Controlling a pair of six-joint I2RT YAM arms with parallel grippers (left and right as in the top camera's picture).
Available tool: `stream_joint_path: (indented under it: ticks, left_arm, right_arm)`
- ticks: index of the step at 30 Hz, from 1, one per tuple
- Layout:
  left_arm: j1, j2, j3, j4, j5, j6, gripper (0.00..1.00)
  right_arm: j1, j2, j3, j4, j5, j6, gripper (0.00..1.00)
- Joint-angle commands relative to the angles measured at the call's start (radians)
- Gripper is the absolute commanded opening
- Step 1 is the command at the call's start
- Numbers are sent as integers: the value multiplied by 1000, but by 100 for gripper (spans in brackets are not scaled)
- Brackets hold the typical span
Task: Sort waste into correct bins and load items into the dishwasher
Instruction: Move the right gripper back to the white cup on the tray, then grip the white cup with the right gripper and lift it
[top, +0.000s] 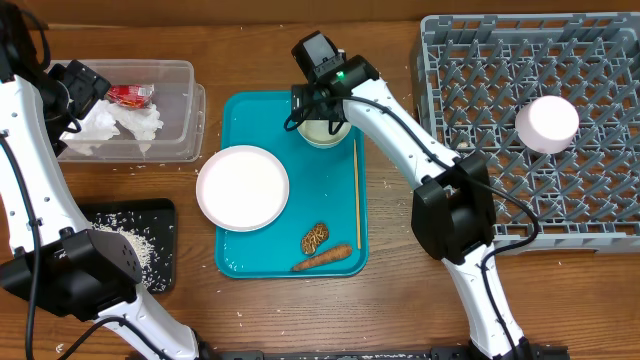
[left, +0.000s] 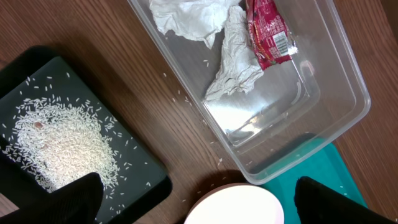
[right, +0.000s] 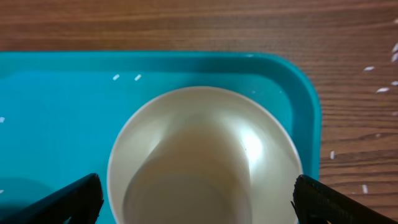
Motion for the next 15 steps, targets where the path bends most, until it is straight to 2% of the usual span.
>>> stream_joint_path:
  ticks: [1, 8, 11, 15]
  left_arm:
    - [0, -4, 13, 1, 4, -16, 100]
    - [0, -4, 13, 2, 4, -16, 100]
    - [0, -4, 13, 2, 4, -16, 100]
    - [0, -4, 13, 2, 4, -16, 100]
  right_arm:
    - [16, -2, 5, 0, -8, 12, 100]
    - [24, 19, 3, -7, -7, 23, 99]
    - [24, 31, 3, -8, -8, 31, 91]
    - [24, 33, 3, -17, -3, 30, 88]
